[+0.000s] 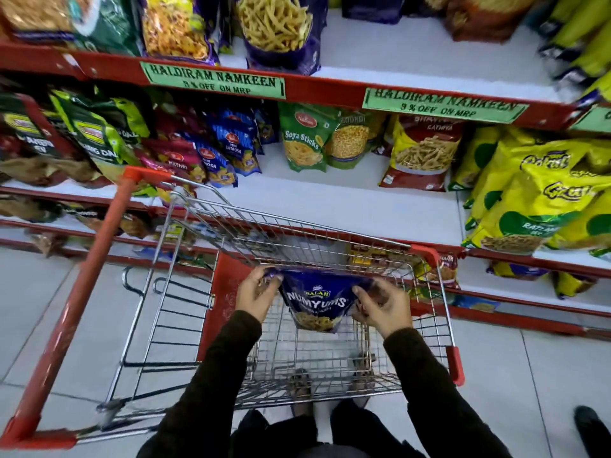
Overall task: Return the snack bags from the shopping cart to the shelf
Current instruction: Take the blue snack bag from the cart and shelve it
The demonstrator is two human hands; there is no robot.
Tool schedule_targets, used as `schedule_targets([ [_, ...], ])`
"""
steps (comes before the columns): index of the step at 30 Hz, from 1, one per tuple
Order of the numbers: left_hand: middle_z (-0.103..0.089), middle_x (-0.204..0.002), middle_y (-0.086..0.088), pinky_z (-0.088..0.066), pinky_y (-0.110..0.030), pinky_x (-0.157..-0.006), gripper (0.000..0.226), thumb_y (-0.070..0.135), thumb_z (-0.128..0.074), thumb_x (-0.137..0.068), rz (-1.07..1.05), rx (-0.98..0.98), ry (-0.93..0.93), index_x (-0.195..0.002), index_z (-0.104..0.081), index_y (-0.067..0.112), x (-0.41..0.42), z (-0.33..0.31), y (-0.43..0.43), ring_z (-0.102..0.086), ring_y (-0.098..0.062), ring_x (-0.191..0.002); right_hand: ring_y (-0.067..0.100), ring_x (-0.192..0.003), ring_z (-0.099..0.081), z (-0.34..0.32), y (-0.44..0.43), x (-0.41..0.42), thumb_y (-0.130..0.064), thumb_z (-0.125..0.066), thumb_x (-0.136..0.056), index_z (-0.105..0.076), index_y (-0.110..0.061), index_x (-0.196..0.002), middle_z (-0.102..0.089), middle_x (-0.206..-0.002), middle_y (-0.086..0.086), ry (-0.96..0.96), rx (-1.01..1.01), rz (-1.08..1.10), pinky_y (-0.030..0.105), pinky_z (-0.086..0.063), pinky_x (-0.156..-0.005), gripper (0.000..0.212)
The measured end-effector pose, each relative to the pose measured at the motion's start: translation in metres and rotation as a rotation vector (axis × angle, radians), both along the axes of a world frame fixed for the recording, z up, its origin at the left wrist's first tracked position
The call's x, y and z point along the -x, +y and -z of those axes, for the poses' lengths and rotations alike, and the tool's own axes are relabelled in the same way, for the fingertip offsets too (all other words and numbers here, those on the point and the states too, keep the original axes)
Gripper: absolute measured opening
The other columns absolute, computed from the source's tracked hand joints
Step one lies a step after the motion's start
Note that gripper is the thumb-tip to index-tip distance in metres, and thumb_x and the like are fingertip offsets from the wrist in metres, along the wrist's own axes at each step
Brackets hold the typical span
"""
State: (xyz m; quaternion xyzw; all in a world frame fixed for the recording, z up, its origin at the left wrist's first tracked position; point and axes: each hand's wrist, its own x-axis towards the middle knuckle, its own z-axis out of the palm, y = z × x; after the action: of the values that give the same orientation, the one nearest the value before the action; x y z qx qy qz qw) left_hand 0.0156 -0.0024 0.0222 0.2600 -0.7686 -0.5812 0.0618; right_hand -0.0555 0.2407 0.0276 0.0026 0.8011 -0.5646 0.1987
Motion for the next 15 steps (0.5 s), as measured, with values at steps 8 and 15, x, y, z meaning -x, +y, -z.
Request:
schedule_targets([
  [8, -0.073, -0.072, 0.007, -0.046, -0.007, -0.061, 0.007, 0.004, -0.064, -0.084, -0.135, -0.141, 0.411, -0.090, -0.064, 0.000, 0.056, -0.121, 0.021, -0.058, 0.001, -0.065, 0.007, -0.058, -0.058, -0.110, 0.007, 0.047, -0.012, -0.078, -0.075, -0.067, -0.018, -0.063, -0.070, -0.060, -0.005, 0.405, 0.206, 0.102, 0.023, -0.049, -0.059, 0.017],
  [15, -0.064, -0.068, 0.005, -0.048, -0.018, -0.067, 0.018, 0.024, -0.072, -0.069, -0.147, -0.396, 0.685, -0.080, -0.066, 0.010, 0.130, -0.238, 0.041, -0.056, -0.007, -0.067, -0.001, -0.054, -0.060, -0.222, 0.017, 0.110, -0.007, -0.076, -0.073, -0.072, -0.024, -0.069, -0.072, -0.062, -0.015, 0.657, 0.528, 0.187, 0.015, -0.050, -0.053, 0.018],
])
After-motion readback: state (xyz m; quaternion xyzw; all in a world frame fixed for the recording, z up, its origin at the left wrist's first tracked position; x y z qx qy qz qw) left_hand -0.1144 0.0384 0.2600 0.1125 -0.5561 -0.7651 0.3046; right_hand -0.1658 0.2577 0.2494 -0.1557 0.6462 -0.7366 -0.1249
